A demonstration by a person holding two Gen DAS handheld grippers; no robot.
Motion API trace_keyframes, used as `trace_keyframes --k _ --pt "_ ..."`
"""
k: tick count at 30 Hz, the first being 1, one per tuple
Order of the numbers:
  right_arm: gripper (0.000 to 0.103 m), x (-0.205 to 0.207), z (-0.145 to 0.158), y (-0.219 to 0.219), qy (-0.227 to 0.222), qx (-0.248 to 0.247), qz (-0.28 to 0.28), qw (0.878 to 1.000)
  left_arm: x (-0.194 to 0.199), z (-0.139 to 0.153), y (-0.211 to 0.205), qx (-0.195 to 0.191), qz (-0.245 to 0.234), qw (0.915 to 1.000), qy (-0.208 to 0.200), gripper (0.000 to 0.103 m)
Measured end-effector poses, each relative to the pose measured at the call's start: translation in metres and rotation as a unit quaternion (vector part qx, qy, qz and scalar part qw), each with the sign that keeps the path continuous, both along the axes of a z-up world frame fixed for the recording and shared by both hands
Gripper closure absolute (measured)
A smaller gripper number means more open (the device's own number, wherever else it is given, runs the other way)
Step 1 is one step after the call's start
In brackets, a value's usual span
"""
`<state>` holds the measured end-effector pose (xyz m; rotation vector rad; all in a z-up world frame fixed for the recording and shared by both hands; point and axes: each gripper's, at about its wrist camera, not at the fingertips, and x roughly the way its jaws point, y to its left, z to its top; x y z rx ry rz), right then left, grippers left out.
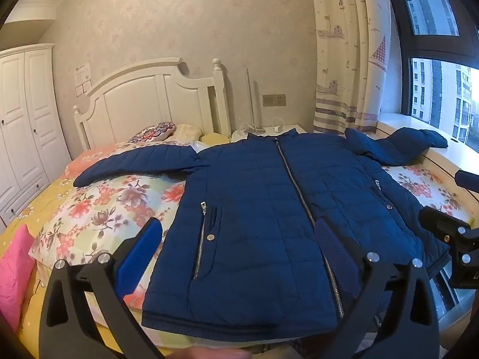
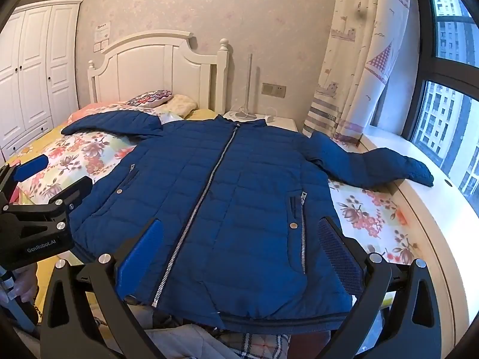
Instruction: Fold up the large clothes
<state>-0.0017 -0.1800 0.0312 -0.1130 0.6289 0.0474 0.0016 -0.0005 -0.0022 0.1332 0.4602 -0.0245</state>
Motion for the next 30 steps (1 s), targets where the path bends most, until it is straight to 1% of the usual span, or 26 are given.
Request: trace_keyframes --k 30 --pt "0.004 0.0024 -0.0009 -0.0014 0.004 0.004 0.0 1.0 0.0 -0.0072 -0.0001 -0.003 0.0 1.0 0.003 0.002"
